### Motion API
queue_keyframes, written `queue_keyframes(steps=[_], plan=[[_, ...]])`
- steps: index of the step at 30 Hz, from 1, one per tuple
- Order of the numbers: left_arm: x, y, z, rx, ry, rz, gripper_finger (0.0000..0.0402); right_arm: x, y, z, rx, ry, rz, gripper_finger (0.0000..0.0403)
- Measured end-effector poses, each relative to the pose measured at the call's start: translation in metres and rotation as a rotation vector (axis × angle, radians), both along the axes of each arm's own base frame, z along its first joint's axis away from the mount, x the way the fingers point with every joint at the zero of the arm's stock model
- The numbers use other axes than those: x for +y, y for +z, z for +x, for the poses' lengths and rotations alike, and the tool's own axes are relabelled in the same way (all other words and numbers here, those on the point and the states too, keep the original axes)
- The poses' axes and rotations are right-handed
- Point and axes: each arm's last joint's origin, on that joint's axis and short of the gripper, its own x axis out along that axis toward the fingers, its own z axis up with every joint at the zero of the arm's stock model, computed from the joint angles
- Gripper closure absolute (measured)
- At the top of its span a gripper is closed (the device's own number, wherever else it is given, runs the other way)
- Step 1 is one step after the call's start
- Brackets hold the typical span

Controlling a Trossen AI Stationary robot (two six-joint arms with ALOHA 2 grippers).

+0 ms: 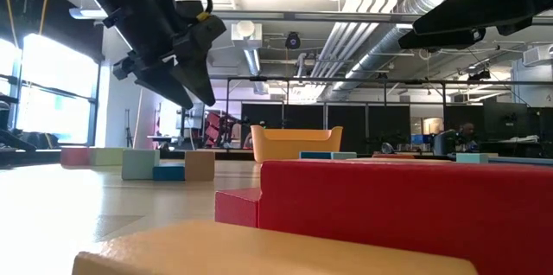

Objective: Sort blocks by size
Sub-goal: Put the small red rectangle block into the yellow bin

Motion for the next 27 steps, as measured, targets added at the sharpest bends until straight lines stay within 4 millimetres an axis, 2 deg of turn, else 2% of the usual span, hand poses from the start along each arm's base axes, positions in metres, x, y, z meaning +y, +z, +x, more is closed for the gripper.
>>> queue_keyframes(steps=[27], plan=[[0.0003,0.0003,0.0001,-0.005,0.006,0.014,0.0190,0.0001,-0.0001,0.0000,0.000,0.001,0.000,0.0151]])
